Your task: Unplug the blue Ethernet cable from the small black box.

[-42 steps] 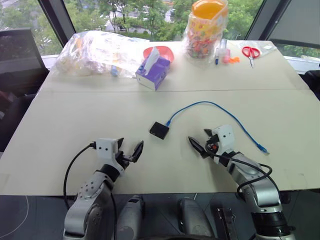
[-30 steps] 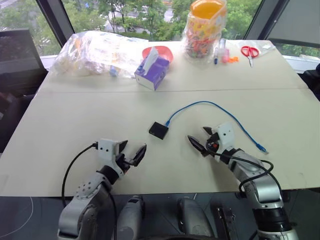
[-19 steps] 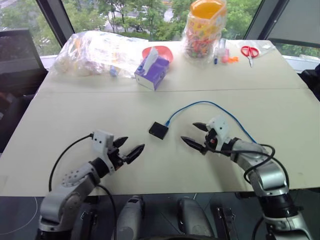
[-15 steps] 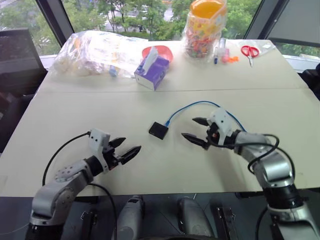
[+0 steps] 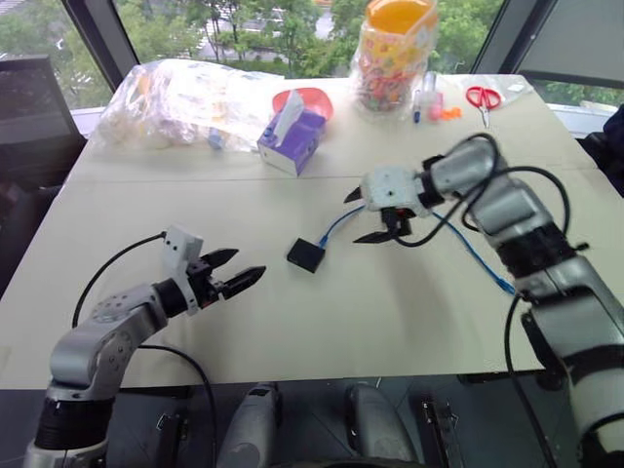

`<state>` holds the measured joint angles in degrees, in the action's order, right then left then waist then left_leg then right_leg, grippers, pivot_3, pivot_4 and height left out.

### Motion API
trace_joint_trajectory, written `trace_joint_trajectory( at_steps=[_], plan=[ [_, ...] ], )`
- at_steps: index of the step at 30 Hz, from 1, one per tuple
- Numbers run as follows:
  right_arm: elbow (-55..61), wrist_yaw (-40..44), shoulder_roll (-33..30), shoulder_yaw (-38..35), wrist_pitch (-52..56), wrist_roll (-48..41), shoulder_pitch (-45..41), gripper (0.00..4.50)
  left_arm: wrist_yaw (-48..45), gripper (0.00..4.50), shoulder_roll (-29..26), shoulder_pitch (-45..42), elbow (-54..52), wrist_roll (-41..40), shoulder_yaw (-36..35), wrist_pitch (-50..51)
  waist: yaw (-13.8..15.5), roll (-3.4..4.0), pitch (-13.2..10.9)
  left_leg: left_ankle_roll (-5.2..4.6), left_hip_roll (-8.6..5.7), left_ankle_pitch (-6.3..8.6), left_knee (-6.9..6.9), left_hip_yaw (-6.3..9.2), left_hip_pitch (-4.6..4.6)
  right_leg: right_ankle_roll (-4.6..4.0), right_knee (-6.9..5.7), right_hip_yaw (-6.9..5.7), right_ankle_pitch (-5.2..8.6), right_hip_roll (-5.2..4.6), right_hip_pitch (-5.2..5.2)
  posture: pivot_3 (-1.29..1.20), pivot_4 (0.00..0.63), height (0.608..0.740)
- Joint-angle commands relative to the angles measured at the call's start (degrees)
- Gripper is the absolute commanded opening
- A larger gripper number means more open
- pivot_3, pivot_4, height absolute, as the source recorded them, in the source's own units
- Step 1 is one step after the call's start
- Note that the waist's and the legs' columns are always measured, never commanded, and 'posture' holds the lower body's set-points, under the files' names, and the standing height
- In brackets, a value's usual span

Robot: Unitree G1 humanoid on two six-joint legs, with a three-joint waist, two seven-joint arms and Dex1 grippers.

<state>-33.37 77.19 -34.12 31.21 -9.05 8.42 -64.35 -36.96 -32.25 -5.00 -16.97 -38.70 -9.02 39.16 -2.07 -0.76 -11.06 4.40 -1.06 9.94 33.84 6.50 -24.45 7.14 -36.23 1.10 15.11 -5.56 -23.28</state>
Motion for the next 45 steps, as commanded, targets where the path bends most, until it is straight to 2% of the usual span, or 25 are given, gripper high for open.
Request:
trace_joint_trajectory(
  at_steps=[1,5,10,17,20,22,25,26,32,36,40,45],
  plan=[
    [-12.52,-1.02,5.51,5.03,-10.67,8.19,-6.94,4.04,0.78,4.46,0.56,1.86,-2.78,0.78,-1.37,-2.06,-0.44,0.00,0.00,0.02,0.00,-0.01,0.00,0.01,-0.01,0.00,-0.01,0.00,-0.01,0.00,0.00,0.00,0.150,0.726],
    [-26.00,-5.82,12.19,7.49,-17.99,13.76,-12.27,4.04,2.80,4.46,1.45,5.55,-5.79,1.81,-2.65,-3.16,-0.53,0.01,-0.01,0.05,-0.01,-0.03,-0.04,0.02,0.01,0.01,-0.12,0.01,-0.01,0.00,-0.07,0.00,0.150,0.726],
    [-35.98,-10.16,18.46,8.17,-20.24,18.49,-16.29,4.04,5.02,4.46,1.80,11.76,-10.12,1.93,-5.53,-3.58,-0.55,0.03,-0.02,0.11,-0.01,-0.06,-0.08,0.06,0.04,-0.01,-0.24,0.03,0.00,0.02,-0.12,0.00,0.150,0.726],
    [-41.08,-4.78,24.01,6.54,-18.23,19.38,-17.66,4.04,7.83,4.46,2.21,13.88,-12.43,2.68,-7.32,-4.39,-0.61,0.02,-0.02,0.14,0.00,-0.08,-0.06,0.06,0.32,-0.18,-0.75,0.07,0.10,0.03,-0.10,0.00,0.150,0.726],
    [-41.60,-4.54,25.61,6.59,-18.05,20.47,-18.01,3.15,8.45,4.50,2.05,13.88,-12.81,2.59,-8.09,-4.57,-0.65,0.02,-0.02,0.14,0.00,-0.08,-0.07,0.07,0.48,-0.22,-0.92,0.08,0.14,0.05,-0.06,0.00,0.150,0.726],
    [-41.84,-4.24,26.31,6.35,-17.61,20.91,-17.92,2.21,8.80,4.50,2.00,13.68,-12.99,2.53,-8.47,-4.81,-0.97,0.02,-0.01,0.14,0.00,-0.08,-0.06,0.08,0.51,-0.22,-0.96,0.09,0.14,0.07,-0.06,0.00,0.150,0.726],
    [-42.14,-4.73,26.72,6.58,-17.36,22.11,-17.50,0.51,9.65,4.50,2.14,12.38,-12.63,2.13,-9.18,-4.86,-1.68,0.02,-0.01,0.15,0.01,-0.08,-0.07,0.08,0.60,-0.23,-1.02,0.12,0.14,0.08,-0.02,0.00,0.150,0.726],
    [-42.20,-4.91,26.73,6.64,-17.39,22.44,-17.40,0.15,9.79,4.50,2.14,12.11,-12.63,1.98,-9.32,-4.73,-1.82,0.02,-0.01,0.15,0.01,-0.08,-0.07,0.10,0.62,-0.23,-1.04,0.12,0.14,0.09,-0.01,0.00,0.150,0.726],
    [-41.77,-9.35,24.63,5.43,-17.29,23.42,-16.91,0.06,10.83,4.50,1.91,7.58,-11.98,1.11,-9.13,-3.18,-1.89,0.02,-0.01,0.17,0.01,-0.10,-0.05,0.11,0.75,-0.23,-1.07,0.14,0.14,0.10,0.13,0.00,0.150,0.726],
    [-39.05,-12.88,20.44,1.04,-22.14,19.91,-15.99,0.06,11.93,4.50,2.69,3.35,-10.93,-0.68,-8.77,-1.84,-1.38,0.01,-0.02,0.20,0.00,-0.12,-0.04,0.11,0.74,-0.23,-1.06,0.15,0.14,0.10,0.14,0.00,0.150,0.726],
    [-33.05,-27.12,14.55,-2.49,-28.75,19.73,-11.55,0.06,11.75,4.50,4.00,-1.79,-8.81,-1.40,-5.90,-0.21,-0.88,-0.01,-0.03,0.20,0.00,-0.12,-0.02,0.10,0.66,-0.19,-1.00,0.17,0.14,0.09,0.12,0.00,0.150,0.726],
    [-16.47,-38.31,7.86,-6.00,-32.04,19.98,1.33,0.06,9.67,4.50,5.38,-7.95,-5.32,-1.61,-1.91,0.67,-0.49,-0.03,-0.02,0.20,0.00,-0.12,-0.04,0.08,0.62,-0.02,-1.00,0.18,0.10,0.10,0.13,0.00,0.150,0.726]
  ],
)
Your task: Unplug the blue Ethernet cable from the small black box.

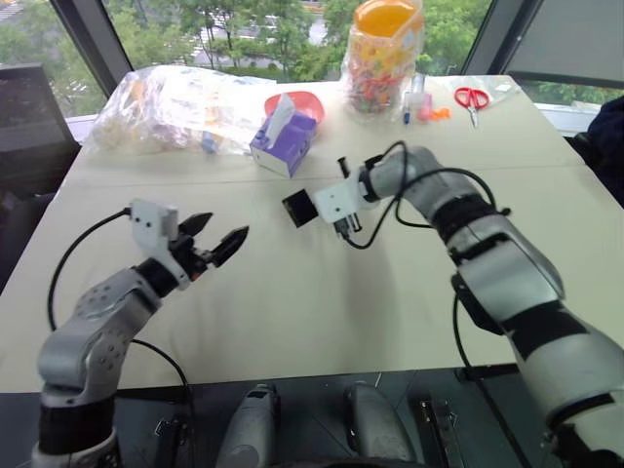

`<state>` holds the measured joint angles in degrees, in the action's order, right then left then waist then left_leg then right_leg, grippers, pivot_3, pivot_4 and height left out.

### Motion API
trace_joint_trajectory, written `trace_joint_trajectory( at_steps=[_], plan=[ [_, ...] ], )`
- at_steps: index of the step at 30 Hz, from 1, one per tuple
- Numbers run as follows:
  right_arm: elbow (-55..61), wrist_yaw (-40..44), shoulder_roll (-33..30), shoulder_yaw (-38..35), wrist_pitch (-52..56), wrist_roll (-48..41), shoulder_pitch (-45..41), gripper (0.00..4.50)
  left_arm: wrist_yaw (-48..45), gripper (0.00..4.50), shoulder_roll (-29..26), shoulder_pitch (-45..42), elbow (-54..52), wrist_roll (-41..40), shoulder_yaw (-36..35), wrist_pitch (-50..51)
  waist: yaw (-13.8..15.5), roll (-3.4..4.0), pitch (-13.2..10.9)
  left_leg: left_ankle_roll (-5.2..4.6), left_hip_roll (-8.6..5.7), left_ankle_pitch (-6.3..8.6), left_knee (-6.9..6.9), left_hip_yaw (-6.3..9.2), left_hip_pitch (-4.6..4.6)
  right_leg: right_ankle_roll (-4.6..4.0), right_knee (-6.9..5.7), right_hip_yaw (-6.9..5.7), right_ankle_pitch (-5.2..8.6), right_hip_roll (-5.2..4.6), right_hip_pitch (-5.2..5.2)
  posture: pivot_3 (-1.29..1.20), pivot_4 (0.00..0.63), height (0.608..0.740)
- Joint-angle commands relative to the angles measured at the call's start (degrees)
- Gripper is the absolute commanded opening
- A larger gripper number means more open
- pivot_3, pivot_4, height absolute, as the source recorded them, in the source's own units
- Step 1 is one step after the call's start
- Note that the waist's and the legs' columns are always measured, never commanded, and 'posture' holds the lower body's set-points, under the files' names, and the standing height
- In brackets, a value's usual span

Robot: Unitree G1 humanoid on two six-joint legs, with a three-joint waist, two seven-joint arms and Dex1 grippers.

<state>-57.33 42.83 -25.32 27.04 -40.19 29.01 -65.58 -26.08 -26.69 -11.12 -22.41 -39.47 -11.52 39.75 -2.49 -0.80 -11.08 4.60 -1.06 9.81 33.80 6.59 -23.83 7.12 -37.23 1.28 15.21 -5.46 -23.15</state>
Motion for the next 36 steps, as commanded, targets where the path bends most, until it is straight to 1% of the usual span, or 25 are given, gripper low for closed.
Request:
trace_joint_trajectory(
  at_steps=[1,4,7,11,17,21,32,35,36],
  plan=[
    [12.17,-6.44,-1.73,-2.82,-0.63,-0.24,5.62,0.06,-1.82,4.50,-0.02,-2.99,0.91,-0.94,1.23,0.24,-0.14,0.01,-0.01,0.00,0.00,0.00,0.00,-0.01,-0.01,0.02,0.00,0.01,-0.01,0.00,-0.01,0.00,0.150,0.726],
    [28.91,-12.26,-3.35,-6.55,3.07,0.71,16.62,0.06,-4.06,4.50,0.45,-7.10,3.73,-1.14,3.55,1.00,0.07,0.01,-0.01,-0.01,0.00,0.00,0.00,-0.02,-0.05,0.04,0.00,0.04,-0.02,0.00,-0.06,0.00,0.150,0.726],
    [41.03,-14.55,-3.29,-8.70,8.68,2.43,23.56,0.06,-6.29,4.50,0.87,-10.39,6.12,-1.34,5.16,1.93,-0.15,0.01,-0.01,-0.01,0.00,-0.01,0.08,-0.06,-0.08,0.06,0.00,0.09,-0.03,0.00,-0.07,0.00,0.150,0.726],
    [49.07,-15.63,-2.19,-9.49,14.50,4.14,26.55,0.06,-9.68,4.50,0.85,-13.11,7.89,-1.98,7.27,3.31,-0.05,0.00,0.00,-0.01,0.00,-0.02,0.19,-0.05,-0.06,-0.09,-0.02,0.08,0.04,0.01,-0.04,0.00,0.150,0.726],
    [52.16,-15.44,-2.22,-8.58,17.84,5.03,26.72,0.06,-12.84,4.50,0.54,-15.43,10.38,-0.74,9.01,3.06,0.08,-0.01,0.00,-0.01,0.00,-0.02,0.22,-0.04,-0.04,-0.15,0.02,0.08,0.07,0.01,0.04,0.00,0.150,0.726],
    [52.61,-14.62,-2.74,-7.91,18.31,4.81,27.14,0.06,-12.84,4.50,1.21,-16.37,11.53,-0.07,8.52,2.11,0.09,-0.02,0.00,-0.02,0.00,-0.02,0.20,-0.04,-0.05,-0.14,0.03,0.07,0.07,0.00,0.04,0.00,0.150,0.726],
    [51.52,-12.76,-3.80,-6.24,17.73,4.48,27.05,0.06,-11.67,4.50,2.92,-15.85,10.65,0.19,7.38,1.12,0.08,-0.02,0.00,-0.02,0.00,-0.02,0.20,-0.04,-0.05,-0.13,0.04,0.08,0.07,0.00,0.04,0.00,0.150,0.726],
    [51.53,-12.40,-4.02,-6.03,17.70,4.19,27.01,0.00,-11.76,3.71,3.03,-15.78,10.86,0.34,7.38,0.74,0.09,-0.03,0.00,-0.02,0.00,-0.02,0.20,-0.04,-0.05,-0.13,0.04,0.08,0.06,0.00,0.04,0.00,0.150,0.726],
    [51.51,-12.30,-4.05,-6.01,17.68,4.11,26.98,0.00,-11.91,3.27,3.00,-15.63,10.94,0.42,7.45,0.63,0.08,-0.03,-0.01,-0.01,0.00,-0.02,0.20,-0.04,-0.05,-0.13,0.04,0.08,0.06,0.00,0.04,0.00,0.150,0.726]
  ],
)
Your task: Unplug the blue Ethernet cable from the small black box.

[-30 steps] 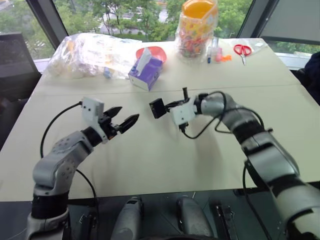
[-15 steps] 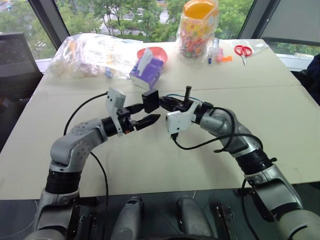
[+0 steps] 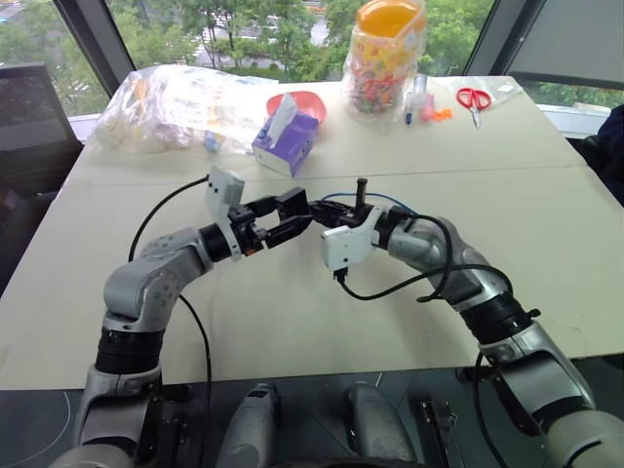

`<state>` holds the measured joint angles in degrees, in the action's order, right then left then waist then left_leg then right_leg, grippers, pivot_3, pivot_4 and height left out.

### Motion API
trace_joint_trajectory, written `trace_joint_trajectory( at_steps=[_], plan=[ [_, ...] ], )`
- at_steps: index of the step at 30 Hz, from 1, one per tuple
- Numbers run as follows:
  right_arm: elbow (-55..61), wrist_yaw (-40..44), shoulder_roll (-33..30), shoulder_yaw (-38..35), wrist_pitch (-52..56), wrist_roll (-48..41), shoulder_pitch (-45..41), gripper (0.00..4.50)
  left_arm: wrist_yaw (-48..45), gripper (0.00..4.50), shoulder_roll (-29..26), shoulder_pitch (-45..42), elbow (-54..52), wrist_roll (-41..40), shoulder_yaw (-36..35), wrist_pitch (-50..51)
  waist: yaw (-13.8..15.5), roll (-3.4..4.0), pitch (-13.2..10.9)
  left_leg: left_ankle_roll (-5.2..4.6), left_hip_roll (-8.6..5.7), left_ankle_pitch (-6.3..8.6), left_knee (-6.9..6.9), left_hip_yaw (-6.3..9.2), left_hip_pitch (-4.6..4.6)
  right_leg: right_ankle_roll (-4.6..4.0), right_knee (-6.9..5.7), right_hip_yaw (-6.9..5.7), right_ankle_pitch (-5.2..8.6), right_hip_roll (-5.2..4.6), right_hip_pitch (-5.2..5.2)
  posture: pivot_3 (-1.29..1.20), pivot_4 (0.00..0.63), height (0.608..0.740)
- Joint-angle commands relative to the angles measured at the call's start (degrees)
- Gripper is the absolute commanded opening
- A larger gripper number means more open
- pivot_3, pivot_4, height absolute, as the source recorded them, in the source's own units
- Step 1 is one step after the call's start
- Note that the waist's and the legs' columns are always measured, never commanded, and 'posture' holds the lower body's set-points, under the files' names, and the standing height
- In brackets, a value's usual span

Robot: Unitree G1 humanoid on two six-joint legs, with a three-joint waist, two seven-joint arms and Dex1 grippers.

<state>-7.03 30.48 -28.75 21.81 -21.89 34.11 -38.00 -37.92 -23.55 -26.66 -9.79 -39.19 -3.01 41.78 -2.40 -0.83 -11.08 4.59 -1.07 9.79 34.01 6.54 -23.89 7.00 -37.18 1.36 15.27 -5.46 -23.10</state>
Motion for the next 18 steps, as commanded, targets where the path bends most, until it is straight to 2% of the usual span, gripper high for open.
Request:
trace_joint_trajectory(
  at_steps=[1,6,7,15,16,18],
  plan=[
    [1.20,0.11,-0.63,-0.76,-0.63,-1.02,-0.61,0.00,-0.17,2.87,-0.16,0.02,-1.65,0.18,-1.02,-1.46,-0.01,0.00,0.00,0.00,0.00,0.00,0.00,0.00,0.00,0.00,0.00,0.00,0.00,0.00,0.00,0.00,0.150,0.726],
    [1.36,0.50,-1.04,-0.88,-0.63,-1.40,-0.55,0.00,-0.80,0.66,-0.57,1.16,-2.41,0.77,-0.10,-1.21,-0.05,0.00,0.00,0.00,0.00,0.00,0.00,0.00,0.00,0.00,0.00,0.00,0.00,0.00,0.00,0.00,0.150,0.726],
    [1.24,0.56,-1.08,-0.93,-0.63,-1.49,-0.70,0.00,-0.96,0.47,-0.77,1.38,-2.52,0.92,0.02,-1.07,-0.04,0.00,0.00,0.00,0.00,0.00,0.00,0.00,0.00,-0.01,0.00,0.00,0.00,0.00,0.00,0.00,0.150,0.726],
    [0.34,1.43,-0.47,-1.91,0.55,-3.70,-1.88,0.00,-1.43,0.49,-2.03,2.15,-2.65,1.90,0.54,-0.79,0.00,-0.01,0.00,0.00,0.00,0.00,0.00,0.00,0.00,-0.01,0.02,0.00,0.01,0.00,0.00,0.00,0.150,0.726],
    [0.23,1.99,-0.22,-2.24,1.01,-4.90,-2.02,0.94,-1.59,0.49,-2.17,2.26,-2.71,1.78,0.43,-0.66,-0.03,-0.01,0.00,0.00,0.00,0.00,0.00,0.00,0.00,-0.01,0.02,0.00,0.01,0.00,0.00,0.00,0.150,0.726],
    [0.31,5.28,0.03,-2.56,3.59,-7.88,-2.29,1.69,-2.27,0.49,-2.79,2.37,-2.74,1.71,0.38,-0.48,-0.07,-0.01,0.00,0.00,0.00,0.00,0.00,0.00,0.00,-0.01,0.01,0.00,0.01,0.00,0.00,0.00,0.150,0.726]
  ],
)
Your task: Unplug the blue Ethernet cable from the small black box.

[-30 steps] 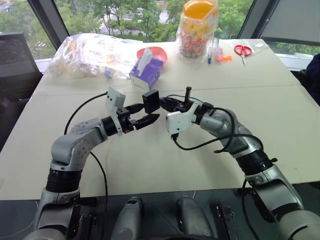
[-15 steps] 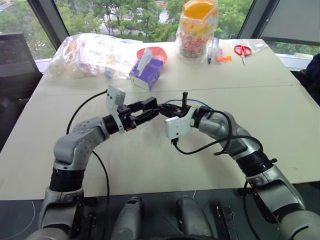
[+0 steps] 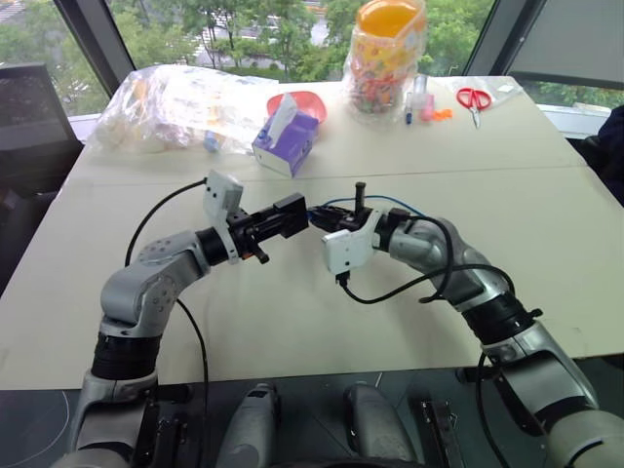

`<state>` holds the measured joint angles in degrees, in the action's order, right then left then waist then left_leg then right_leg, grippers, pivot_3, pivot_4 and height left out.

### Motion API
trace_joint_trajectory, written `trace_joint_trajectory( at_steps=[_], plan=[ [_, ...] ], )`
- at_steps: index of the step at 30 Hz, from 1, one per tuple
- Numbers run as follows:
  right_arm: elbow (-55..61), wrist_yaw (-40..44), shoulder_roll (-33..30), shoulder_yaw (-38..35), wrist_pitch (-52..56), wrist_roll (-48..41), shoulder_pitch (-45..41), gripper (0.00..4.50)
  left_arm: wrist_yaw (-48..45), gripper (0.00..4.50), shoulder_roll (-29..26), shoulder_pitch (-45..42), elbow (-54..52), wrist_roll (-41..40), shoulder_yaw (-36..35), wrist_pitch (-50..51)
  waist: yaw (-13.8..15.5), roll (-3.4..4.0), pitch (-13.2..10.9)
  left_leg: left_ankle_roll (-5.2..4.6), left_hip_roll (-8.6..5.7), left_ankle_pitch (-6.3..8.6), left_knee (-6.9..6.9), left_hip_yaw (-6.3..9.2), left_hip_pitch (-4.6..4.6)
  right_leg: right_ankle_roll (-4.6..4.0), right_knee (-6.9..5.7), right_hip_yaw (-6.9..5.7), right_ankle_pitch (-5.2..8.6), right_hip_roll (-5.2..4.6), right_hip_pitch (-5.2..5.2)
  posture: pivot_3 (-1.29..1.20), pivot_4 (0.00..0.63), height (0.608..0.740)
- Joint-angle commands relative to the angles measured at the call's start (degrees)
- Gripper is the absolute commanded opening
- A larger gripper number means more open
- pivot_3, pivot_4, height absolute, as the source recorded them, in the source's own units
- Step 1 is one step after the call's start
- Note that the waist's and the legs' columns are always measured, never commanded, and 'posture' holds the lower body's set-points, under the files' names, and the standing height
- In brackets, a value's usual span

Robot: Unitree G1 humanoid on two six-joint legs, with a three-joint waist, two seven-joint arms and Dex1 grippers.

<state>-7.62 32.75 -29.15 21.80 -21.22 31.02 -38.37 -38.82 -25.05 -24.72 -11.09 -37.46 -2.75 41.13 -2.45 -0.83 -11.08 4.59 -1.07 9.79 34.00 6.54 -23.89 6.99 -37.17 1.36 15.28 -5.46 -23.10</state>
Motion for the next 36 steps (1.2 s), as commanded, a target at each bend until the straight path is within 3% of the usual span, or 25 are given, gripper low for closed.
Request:
trace_joint_trajectory(
  at_steps=[1,4,8,10,13,20,36],
  plan=[
    [1.66,6.77,0.35,-2.49,5.88,-7.40,-1.59,2.23,-1.86,0.49,-1.74,0.53,-1.53,-0.07,0.15,0.26,-0.02,0.00,0.00,0.00,0.00,0.00,0.00,0.00,0.00,0.00,0.00,0.00,0.00,0.00,0.00,0.00,0.150,0.726],
    [5.38,18.11,-1.06,-2.73,11.40,-17.83,-0.72,3.73,-4.48,0.49,-3.74,1.14,-2.18,-0.27,0.38,0.18,0.00,0.00,0.00,0.00,0.00,0.00,0.00,0.01,-0.01,0.00,0.02,0.00,0.00,0.00,0.00,0.00,0.150,0.726],
    [11.48,39.56,-7.76,-5.15,28.43,-37.56,-1.96,3.73,-13.29,0.49,-10.41,2.45,-2.95,-2.35,-0.41,0.71,-0.01,0.01,-0.04,-0.02,0.00,0.01,-0.02,0.02,-0.07,0.02,0.05,-0.02,0.01,0.00,-0.01,0.00,0.150,0.726],
    [14.42,46.38,-10.86,-5.32,35.21,-43.89,-2.02,3.73,-16.34,0.49,-12.31,2.29,-3.05,-3.11,-0.61,0.17,0.22,0.01,-0.04,-0.03,0.01,0.02,-0.01,0.03,-0.09,0.00,0.09,-0.04,0.03,-0.01,-0.01,0.00,0.150,0.726],
    [13.45,46.78,-8.71,-7.53,45.35,-50.77,-6.03,3.73,-19.92,0.49,-14.18,1.17,-2.66,-4.06,-1.12,-0.45,-0.12,0.00,-0.05,-0.03,0.01,0.03,0.00,0.04,-0.10,-0.04,0.14,-0.06,0.04,-0.04,-0.01,0.00,0.150,0.726],
    [4.76,46.07,-2.92,-8.19,52.61,-54.10,-13.09,3.73,-25.12,0.49,-16.14,-1.71,-1.74,-5.01,-1.95,-0.76,0.11,0.01,-0.05,-0.02,0.03,0.03,-0.03,0.03,-0.23,-0.06,0.19,-0.11,0.03,-0.04,-0.15,0.00,0.150,0.726],
    [-1.05,46.91,1.91,-5.37,56.15,-53.04,-15.07,3.73,-24.25,0.49,-16.86,-3.91,-2.08,-6.92,-4.44,0.69,-0.08,0.01,-0.05,-0.03,0.01,0.03,-0.03,0.04,-0.49,0.22,0.10,-0.14,-0.08,-0.03,-0.40,0.00,0.150,0.726]
  ],
)
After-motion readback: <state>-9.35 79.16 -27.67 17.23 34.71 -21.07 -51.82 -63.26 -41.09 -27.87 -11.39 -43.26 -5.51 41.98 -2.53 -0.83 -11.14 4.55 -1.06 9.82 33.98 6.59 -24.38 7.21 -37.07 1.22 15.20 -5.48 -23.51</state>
